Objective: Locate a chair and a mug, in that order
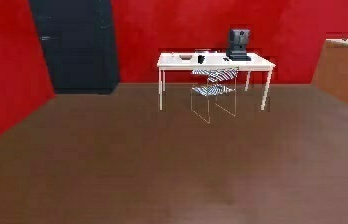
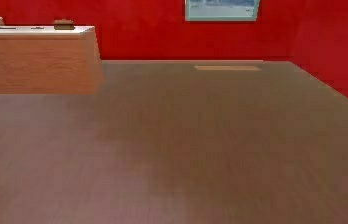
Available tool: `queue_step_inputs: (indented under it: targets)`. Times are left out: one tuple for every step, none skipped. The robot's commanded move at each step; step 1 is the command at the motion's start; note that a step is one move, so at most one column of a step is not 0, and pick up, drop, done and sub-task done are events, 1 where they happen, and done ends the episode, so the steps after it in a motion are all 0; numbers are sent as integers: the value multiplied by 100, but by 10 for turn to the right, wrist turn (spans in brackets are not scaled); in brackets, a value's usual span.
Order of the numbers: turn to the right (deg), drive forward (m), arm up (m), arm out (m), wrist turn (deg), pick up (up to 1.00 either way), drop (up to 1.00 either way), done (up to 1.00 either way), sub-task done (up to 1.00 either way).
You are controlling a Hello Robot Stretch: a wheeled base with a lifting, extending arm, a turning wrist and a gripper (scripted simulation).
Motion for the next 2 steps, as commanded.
queue_step_inputs:
  targets:
    - [0,100,0,0,0,0,0,0,0]
    - [0,90,0,0,0,0,0,0,0]
